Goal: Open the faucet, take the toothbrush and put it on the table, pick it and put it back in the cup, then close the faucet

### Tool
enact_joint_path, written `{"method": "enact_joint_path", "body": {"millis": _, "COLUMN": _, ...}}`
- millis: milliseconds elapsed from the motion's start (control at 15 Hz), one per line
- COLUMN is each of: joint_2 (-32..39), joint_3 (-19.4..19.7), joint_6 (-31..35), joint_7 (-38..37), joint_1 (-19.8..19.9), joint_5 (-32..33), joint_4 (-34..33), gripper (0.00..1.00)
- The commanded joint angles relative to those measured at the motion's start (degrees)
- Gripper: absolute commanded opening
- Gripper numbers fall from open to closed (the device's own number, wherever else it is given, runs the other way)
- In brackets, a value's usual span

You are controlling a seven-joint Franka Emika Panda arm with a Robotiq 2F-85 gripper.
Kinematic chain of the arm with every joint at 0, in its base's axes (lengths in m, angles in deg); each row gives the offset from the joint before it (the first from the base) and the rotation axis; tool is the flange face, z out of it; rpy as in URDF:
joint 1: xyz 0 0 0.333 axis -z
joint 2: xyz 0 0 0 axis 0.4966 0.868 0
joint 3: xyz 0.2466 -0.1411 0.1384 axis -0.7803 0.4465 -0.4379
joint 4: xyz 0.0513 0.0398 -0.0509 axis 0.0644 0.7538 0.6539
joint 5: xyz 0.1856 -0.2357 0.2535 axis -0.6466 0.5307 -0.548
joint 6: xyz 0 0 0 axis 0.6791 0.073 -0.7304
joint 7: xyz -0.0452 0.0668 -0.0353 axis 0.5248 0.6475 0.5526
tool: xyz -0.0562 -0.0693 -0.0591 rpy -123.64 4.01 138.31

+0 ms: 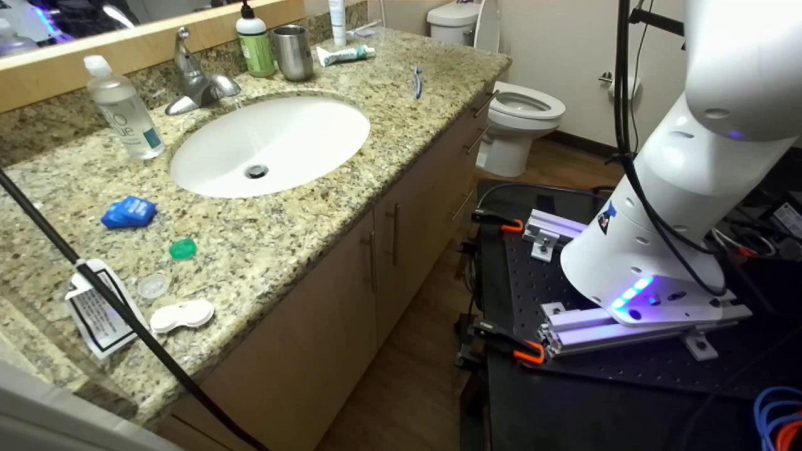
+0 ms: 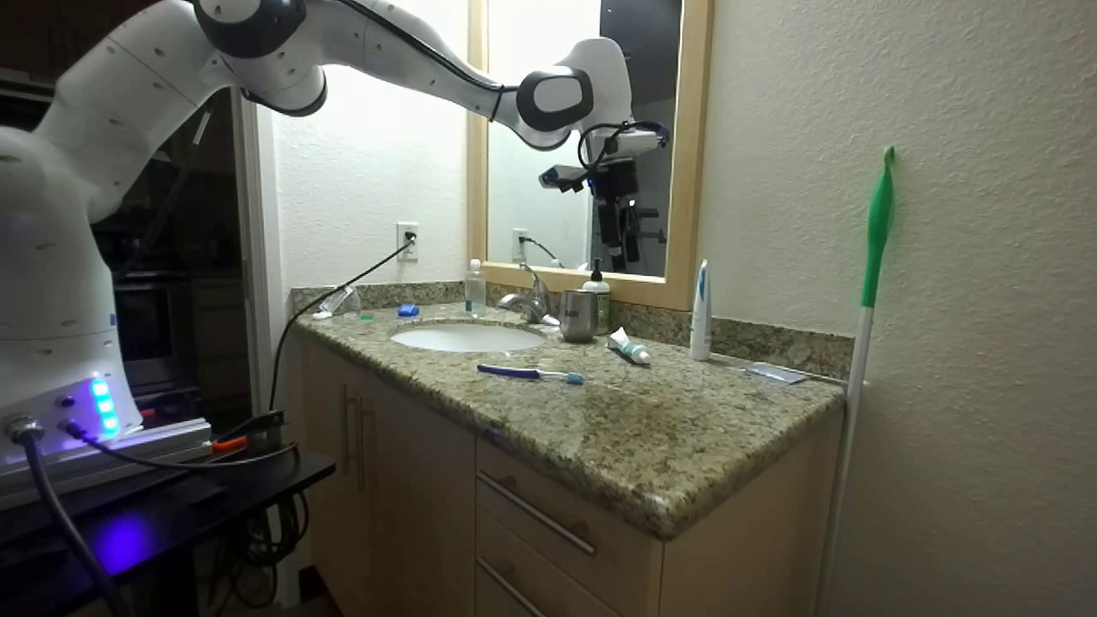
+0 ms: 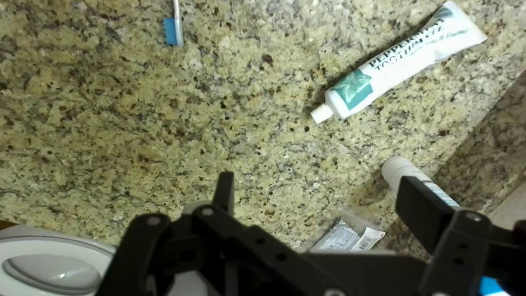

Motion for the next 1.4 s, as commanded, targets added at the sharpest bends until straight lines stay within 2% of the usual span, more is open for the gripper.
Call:
{"method": "enact_joint_path", "body": {"millis": 0, "joint_2": 0.7, "joint_3": 0.7, "joint_6": 1.9, "joint_7": -4.0, "joint_1": -1.4, "joint_5": 0.3, "joint_4": 0.6, "gripper": 1.00}}
{"method": "enact_joint_path", "body": {"millis": 133, "joint_2": 2.9, "joint_3": 0.3, "joint_6": 1.7, "joint_7": -13.4, "joint_1": -2.6, "joint_5": -1.7, "joint_4": -0.4, "gripper": 1.00}}
{"method": "enact_joint_path", "body": {"millis": 333, "joint_2": 6.2, "joint_3": -2.5, "joint_6": 2.3, "joint_7": -23.8, "joint_1": -2.8, "joint_5": -4.7, "joint_4": -2.4, "gripper": 1.00}}
{"method": "enact_joint_path", "body": {"millis": 600, "joint_2": 12.5, "joint_3": -4.8, "joint_6": 6.9, "joint_7": -36.8, "joint_1": -3.1, "joint_5": -8.7, "joint_4": -7.1, "gripper": 1.00}}
{"method": "enact_joint_path", "body": {"millis": 667, "joint_2": 9.1, "joint_3": -4.1, "joint_6": 5.8, "joint_7": -32.5, "joint_1": -3.9, "joint_5": -6.7, "joint_4": -2.8, "gripper": 1.00}}
{"method": "enact_joint_path", "body": {"millis": 933, "joint_2": 10.2, "joint_3": -4.0, "joint_6": 6.2, "joint_7": -33.3, "joint_1": -4.2, "joint_5": -6.7, "joint_4": -3.5, "gripper": 1.00}}
{"method": "enact_joint_path", "body": {"millis": 1267, "joint_2": 18.2, "joint_3": -4.7, "joint_6": 8.1, "joint_7": -48.6, "joint_1": -2.2, "joint_5": -7.7, "joint_4": -12.5, "gripper": 1.00}}
{"method": "enact_joint_path", "body": {"millis": 1333, "joint_2": 20.6, "joint_3": -3.4, "joint_6": 7.5, "joint_7": -51.6, "joint_1": -2.6, "joint_5": -8.0, "joint_4": -15.3, "gripper": 1.00}}
